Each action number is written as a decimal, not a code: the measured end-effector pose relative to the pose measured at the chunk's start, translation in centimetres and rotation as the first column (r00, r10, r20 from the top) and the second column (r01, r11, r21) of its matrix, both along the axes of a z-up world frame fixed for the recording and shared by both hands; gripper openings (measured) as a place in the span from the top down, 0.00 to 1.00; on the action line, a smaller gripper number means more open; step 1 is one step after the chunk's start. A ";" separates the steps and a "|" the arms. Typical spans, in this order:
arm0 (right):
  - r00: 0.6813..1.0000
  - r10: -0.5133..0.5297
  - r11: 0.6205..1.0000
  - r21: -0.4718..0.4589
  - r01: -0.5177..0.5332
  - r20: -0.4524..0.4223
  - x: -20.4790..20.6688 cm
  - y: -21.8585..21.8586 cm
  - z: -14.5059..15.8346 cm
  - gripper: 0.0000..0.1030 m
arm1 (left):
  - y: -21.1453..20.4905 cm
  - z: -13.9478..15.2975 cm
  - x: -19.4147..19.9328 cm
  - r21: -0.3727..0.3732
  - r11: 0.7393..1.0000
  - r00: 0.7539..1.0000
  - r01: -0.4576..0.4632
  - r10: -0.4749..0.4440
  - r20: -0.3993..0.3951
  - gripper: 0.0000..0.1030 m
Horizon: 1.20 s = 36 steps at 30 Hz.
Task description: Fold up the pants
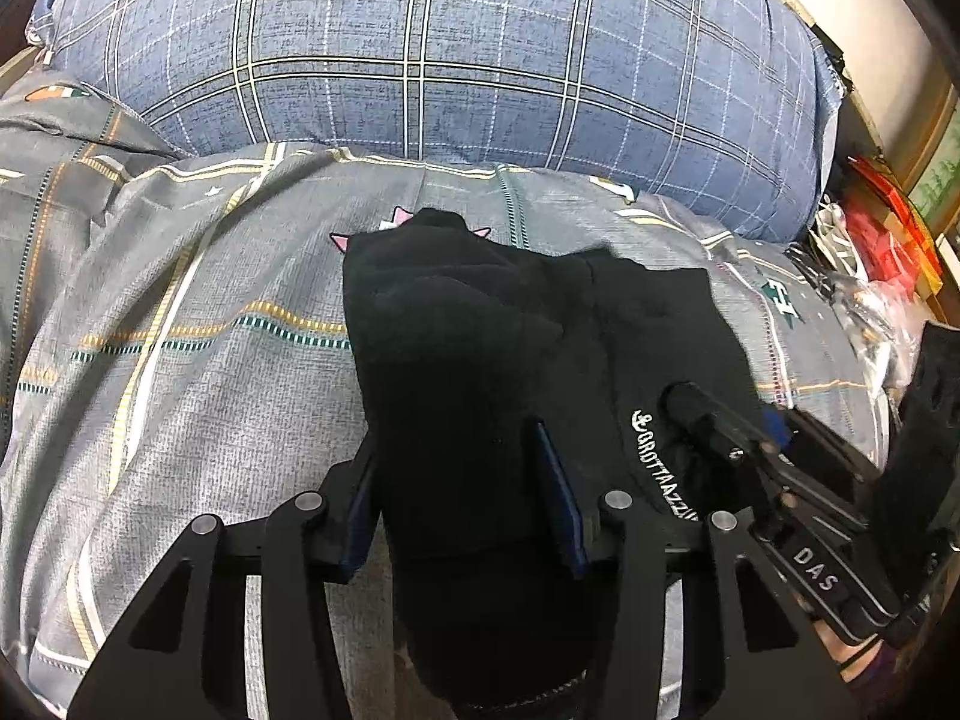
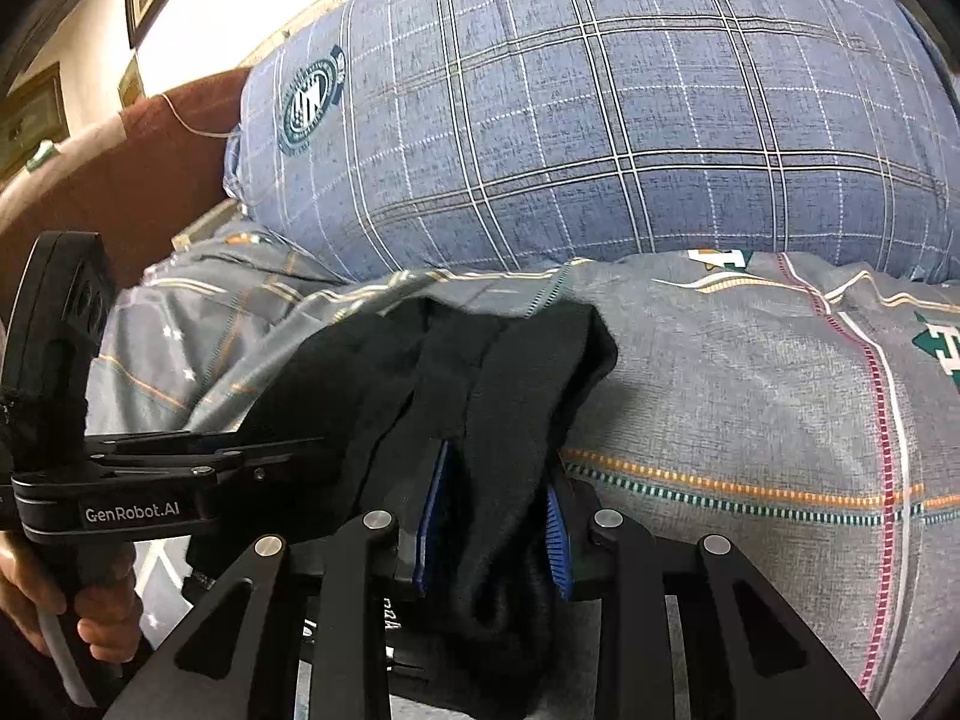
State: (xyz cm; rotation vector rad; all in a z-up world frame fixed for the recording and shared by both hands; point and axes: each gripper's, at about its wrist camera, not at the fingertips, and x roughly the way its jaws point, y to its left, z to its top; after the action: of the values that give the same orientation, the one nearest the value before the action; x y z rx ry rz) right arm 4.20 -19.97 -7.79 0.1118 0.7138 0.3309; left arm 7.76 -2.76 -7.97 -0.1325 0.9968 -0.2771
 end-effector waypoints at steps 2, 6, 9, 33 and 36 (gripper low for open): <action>1.000 -0.001 1.000 -0.010 0.001 0.006 0.0 0.1 0.0 0.72 | 0.0 -0.1 0.0 -0.001 1.000 1.000 -0.001 0.001 -0.001 0.54; 1.000 -0.018 0.998 -0.062 0.018 -0.007 0.3 0.5 -0.5 0.72 | 0.2 -0.4 0.2 -0.002 1.000 1.000 0.000 0.000 -0.006 0.53; 1.000 -0.023 0.997 -0.078 0.022 -0.010 0.4 0.7 -0.8 0.72 | 0.2 -0.6 0.2 0.001 1.000 1.000 -0.003 0.003 -0.005 0.52; 0.992 -0.110 0.986 -0.137 0.100 -0.068 1.7 -0.2 -2.7 0.36 | -0.3 0.0 -0.5 0.129 0.991 0.999 -0.030 0.024 0.049 0.30; 0.993 -0.113 0.982 -0.159 0.104 -0.044 1.3 -0.1 -2.1 0.35 | 0.0 1.3 -1.5 0.143 0.988 0.993 -0.050 0.035 0.109 0.30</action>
State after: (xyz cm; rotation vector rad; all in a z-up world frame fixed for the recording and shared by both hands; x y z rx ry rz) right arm 5.51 -20.03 -9.89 0.0104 0.7807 0.1671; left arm 6.22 -2.78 -6.65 -0.0058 0.9040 -0.1696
